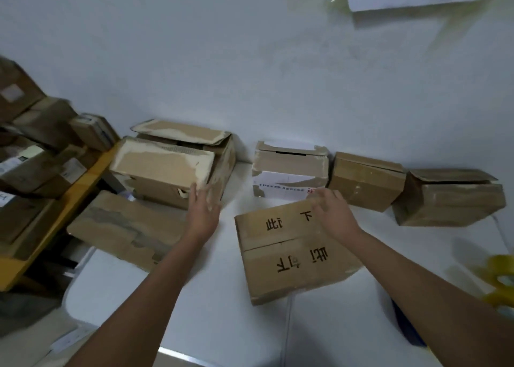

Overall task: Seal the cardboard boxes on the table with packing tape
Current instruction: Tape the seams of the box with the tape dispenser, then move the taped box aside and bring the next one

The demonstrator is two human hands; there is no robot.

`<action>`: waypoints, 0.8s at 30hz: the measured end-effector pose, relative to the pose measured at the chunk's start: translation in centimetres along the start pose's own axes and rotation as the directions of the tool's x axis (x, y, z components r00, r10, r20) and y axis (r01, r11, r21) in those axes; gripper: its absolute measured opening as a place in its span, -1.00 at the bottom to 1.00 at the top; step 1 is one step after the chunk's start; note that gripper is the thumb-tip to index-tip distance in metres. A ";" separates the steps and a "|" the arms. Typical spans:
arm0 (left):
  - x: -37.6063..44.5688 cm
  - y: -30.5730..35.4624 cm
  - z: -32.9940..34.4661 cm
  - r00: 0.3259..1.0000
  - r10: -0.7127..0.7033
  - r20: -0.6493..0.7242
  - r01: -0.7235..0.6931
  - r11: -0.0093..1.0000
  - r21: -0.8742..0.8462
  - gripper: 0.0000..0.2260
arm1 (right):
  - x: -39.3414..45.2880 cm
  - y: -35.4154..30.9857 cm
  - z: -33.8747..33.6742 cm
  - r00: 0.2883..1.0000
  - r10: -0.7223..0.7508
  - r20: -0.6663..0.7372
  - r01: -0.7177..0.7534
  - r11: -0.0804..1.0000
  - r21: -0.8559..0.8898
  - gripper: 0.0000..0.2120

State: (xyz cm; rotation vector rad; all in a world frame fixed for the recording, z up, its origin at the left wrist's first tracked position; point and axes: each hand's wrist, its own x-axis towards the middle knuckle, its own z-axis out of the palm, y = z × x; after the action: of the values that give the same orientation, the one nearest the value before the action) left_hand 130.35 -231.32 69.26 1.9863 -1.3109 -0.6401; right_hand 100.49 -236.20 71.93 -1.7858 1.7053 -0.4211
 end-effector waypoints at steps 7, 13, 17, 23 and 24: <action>8.3 -4.0 -6.2 0.882 -0.448 -0.146 0.389 0.867 -0.311 -0.55 | 6.2 -11.1 6.4 0.969 0.076 0.237 -0.184 0.861 0.474 -0.65; 13.8 -8.0 -10.9 0.825 -0.512 -0.240 0.478 0.858 -0.191 -0.50 | 9.2 -17.0 11.6 0.892 0.102 0.441 -0.335 0.804 0.491 -0.48; 16.3 -10.6 -13.0 0.771 -0.587 -0.247 0.564 0.809 -0.164 -0.45 | 10.3 -18.6 14.2 0.873 0.099 0.478 -0.357 0.797 0.488 -0.38; 18.4 -13.5 -14.9 0.710 -0.672 -0.210 0.562 0.721 -0.406 -0.46 | 10.3 -18.6 17.0 0.900 0.076 0.430 -0.296 0.830 0.473 -0.60; 18.6 -13.6 -15.0 0.699 -0.687 -0.201 0.580 0.708 -0.403 -0.48 | 10.3 -18.5 17.3 0.904 0.070 0.421 -0.283 0.837 0.469 -0.61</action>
State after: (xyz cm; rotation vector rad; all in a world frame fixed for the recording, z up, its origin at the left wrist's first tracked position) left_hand 156.13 -240.87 68.23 2.1432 -0.2398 -0.7190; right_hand 126.75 -243.08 68.69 -1.1987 1.3004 -0.3703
